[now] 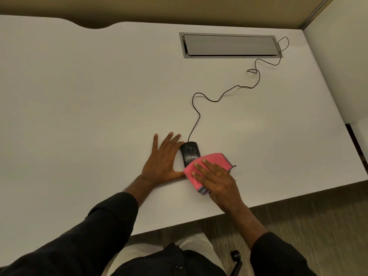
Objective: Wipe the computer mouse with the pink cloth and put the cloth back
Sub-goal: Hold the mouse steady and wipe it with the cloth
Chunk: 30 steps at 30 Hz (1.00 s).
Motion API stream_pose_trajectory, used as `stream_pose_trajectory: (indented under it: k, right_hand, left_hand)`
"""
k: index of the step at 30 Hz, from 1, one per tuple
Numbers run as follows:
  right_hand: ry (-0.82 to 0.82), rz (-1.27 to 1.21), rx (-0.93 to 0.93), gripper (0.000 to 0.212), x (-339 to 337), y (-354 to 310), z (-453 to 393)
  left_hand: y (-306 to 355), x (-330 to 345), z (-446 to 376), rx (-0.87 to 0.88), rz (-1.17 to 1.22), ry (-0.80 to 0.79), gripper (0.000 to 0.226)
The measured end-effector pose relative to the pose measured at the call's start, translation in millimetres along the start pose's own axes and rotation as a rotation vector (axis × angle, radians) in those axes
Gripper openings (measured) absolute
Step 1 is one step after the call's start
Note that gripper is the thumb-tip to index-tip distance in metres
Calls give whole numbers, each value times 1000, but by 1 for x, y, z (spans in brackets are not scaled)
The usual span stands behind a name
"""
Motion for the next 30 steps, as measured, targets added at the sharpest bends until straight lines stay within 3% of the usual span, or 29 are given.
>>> stream_pose_trajectory:
  k: [4,9,16,24,30]
  right_hand:
    - [-1,-6,85,69,-3,11,25]
    - [194,-209,297,61,-11,23,9]
    - [23,-168,333,71,0,0,-7]
    - [89,-238,468,79,7,-10,-20]
    - [181,-239,528,63,18,-15,-24]
  left_hand:
    - [0,1,0,-5,-15,-16,117]
    - [0,0,0,-7,-6,-27,115]
    - [3,-3,-1,-20,-1,-84,117]
    - [4,-7,0,-34,-23,-140,118]
    - [4,-5,0,-33,-32,-124,119]
Point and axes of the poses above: each hand's wrist, its own z-axis away from the middle knuckle, its own x-axis out of the palm, y = z × x, the point moved 3 cm from there along -z, towards the middle knuckle, and after that the axes turned 7 degrees about -y, right-handed, at the moved point
